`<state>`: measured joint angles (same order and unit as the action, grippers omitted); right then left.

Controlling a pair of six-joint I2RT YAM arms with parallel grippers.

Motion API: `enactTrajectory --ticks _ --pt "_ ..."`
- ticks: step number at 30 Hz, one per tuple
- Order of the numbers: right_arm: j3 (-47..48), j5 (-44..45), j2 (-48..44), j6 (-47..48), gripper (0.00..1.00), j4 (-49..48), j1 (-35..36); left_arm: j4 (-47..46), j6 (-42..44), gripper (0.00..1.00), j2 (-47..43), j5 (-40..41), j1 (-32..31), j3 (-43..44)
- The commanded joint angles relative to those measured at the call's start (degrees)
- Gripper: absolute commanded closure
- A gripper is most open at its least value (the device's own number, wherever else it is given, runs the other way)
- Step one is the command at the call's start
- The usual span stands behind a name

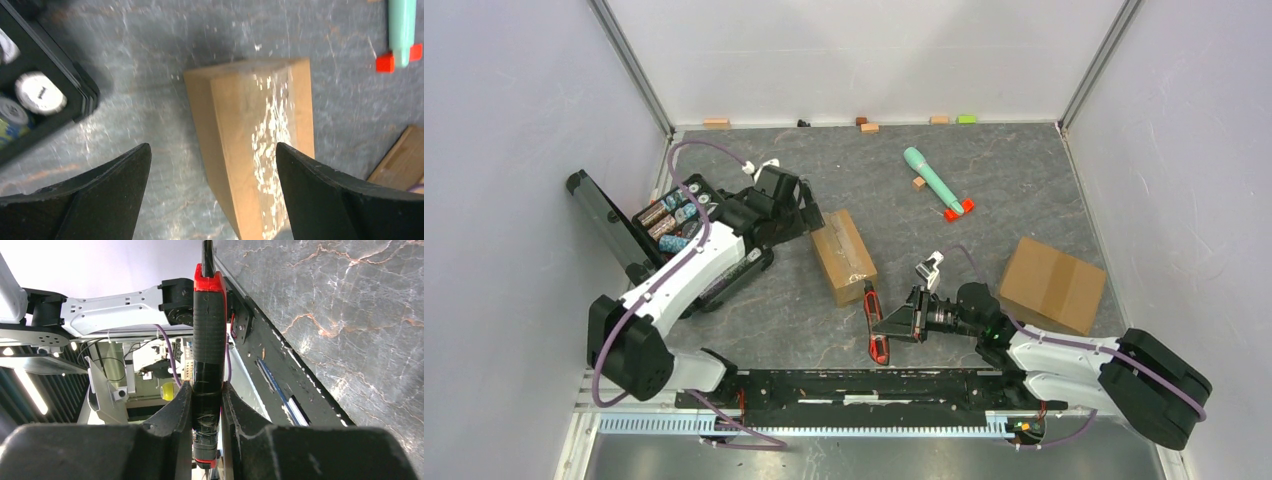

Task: Unpack the express box
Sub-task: Cut the express box at the center of the board.

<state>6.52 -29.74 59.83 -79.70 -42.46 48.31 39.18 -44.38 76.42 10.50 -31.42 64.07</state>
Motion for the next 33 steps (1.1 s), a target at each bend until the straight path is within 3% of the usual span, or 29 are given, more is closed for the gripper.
enactTrajectory --ticks 1,5,33 --pt "-0.96 0.53 0.05 -2.37 1.00 -6.88 -0.62 -6.31 6.35 0.00 3.26 -1.58 3.57 3.12" --pt "-2.68 0.27 -0.45 -3.48 1.00 -8.06 -1.56 -8.26 5.47 0.00 5.45 -5.36 3.67 2.96" --pt "-1.43 -0.15 2.73 -4.30 1.00 -10.94 -2.44 -12.72 3.38 0.00 2.39 -6.94 3.70 -2.24"
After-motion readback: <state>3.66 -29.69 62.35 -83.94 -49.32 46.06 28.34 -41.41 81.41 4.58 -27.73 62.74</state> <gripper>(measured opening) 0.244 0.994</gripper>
